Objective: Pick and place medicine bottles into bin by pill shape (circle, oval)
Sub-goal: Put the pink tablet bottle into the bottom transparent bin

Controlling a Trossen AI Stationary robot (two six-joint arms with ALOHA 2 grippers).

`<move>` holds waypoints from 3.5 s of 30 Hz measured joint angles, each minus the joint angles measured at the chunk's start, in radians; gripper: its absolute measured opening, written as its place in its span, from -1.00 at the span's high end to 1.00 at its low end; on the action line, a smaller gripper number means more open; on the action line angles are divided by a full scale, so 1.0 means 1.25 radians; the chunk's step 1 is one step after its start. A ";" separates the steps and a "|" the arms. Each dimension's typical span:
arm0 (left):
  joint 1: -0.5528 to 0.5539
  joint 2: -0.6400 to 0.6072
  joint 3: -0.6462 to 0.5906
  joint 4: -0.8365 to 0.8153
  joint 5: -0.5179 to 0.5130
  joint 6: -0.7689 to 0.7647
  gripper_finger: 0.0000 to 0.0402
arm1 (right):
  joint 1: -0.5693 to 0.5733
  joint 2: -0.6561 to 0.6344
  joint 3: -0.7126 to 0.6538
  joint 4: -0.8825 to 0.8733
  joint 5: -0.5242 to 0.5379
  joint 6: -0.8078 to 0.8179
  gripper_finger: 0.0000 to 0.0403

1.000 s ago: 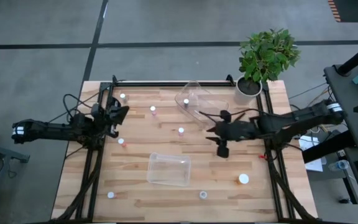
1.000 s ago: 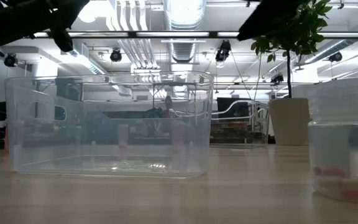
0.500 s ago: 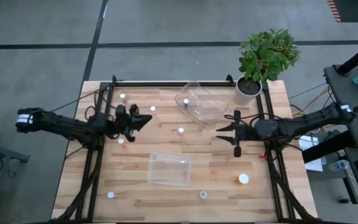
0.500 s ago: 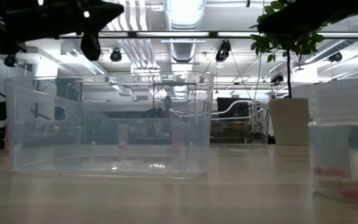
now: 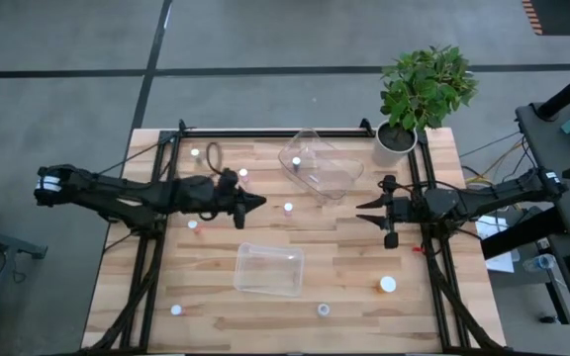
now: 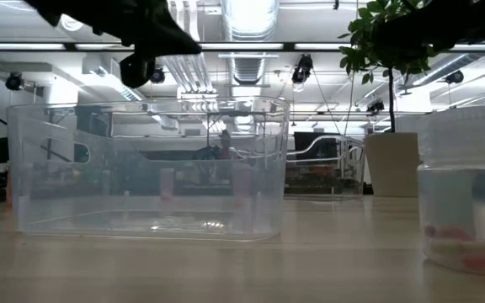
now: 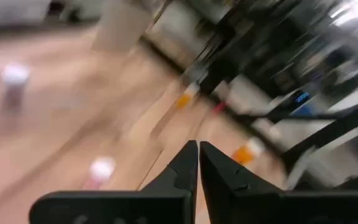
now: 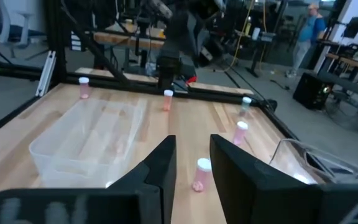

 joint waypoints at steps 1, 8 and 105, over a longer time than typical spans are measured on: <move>-0.003 0.009 0.028 -0.070 -0.003 -0.019 1.00 | 0.000 -0.007 -0.003 0.000 0.000 -0.001 0.55; -0.021 0.085 0.209 -0.535 0.018 -0.200 1.00 | 0.000 -0.041 -0.021 -0.007 0.012 0.002 0.55; -0.088 0.217 0.452 -0.967 0.050 -0.248 0.53 | 0.000 -0.039 -0.025 -0.010 0.014 -0.020 0.55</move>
